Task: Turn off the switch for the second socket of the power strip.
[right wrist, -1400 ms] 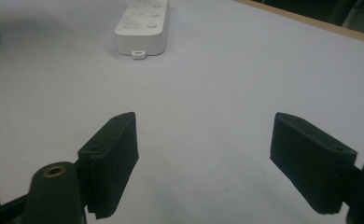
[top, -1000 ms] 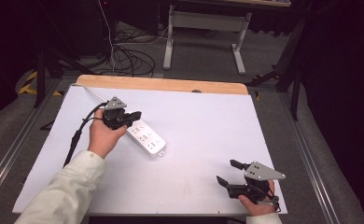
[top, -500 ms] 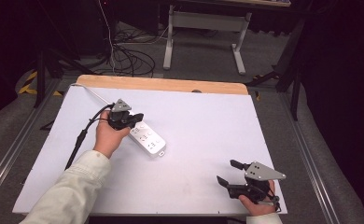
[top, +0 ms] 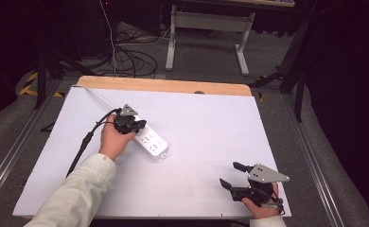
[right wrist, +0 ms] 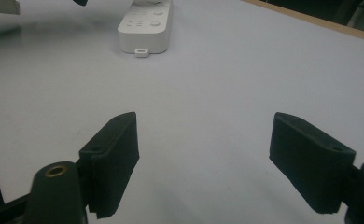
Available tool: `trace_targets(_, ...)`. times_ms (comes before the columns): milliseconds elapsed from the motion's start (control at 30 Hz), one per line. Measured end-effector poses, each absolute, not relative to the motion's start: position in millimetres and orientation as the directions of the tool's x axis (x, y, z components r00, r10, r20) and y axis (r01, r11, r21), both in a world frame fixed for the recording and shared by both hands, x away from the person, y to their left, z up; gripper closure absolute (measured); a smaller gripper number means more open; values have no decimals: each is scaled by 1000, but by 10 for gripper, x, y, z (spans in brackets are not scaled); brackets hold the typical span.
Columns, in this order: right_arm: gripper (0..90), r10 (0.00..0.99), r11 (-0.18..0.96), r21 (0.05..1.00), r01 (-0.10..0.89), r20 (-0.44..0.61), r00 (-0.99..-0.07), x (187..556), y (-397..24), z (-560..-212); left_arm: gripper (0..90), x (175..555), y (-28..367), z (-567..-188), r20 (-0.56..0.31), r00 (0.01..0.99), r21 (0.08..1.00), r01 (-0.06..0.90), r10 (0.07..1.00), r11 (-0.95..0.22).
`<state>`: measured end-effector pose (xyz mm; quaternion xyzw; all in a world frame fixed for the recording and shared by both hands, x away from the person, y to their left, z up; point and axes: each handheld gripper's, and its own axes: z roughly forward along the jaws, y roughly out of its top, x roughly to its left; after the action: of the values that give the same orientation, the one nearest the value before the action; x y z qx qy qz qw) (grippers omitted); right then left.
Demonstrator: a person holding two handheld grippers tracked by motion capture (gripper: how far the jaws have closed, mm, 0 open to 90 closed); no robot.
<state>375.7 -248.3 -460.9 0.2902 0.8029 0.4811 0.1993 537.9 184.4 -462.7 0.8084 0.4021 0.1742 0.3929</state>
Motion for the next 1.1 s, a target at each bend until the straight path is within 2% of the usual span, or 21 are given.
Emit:
trace_targets(767, 244, 655, 375, 885, 274, -44, -754, 3754, -2474, -4611, 900, 5387, 1812, -4671, -36, 617, 762, 526, 786, -378)
trace_targets(1100, 248, 650, 377, 886, 270, -46, -758, 3750, -2466, -4609, 900, 5359, 1778, -4670, 13, 620, 760, 503, 784, -411)
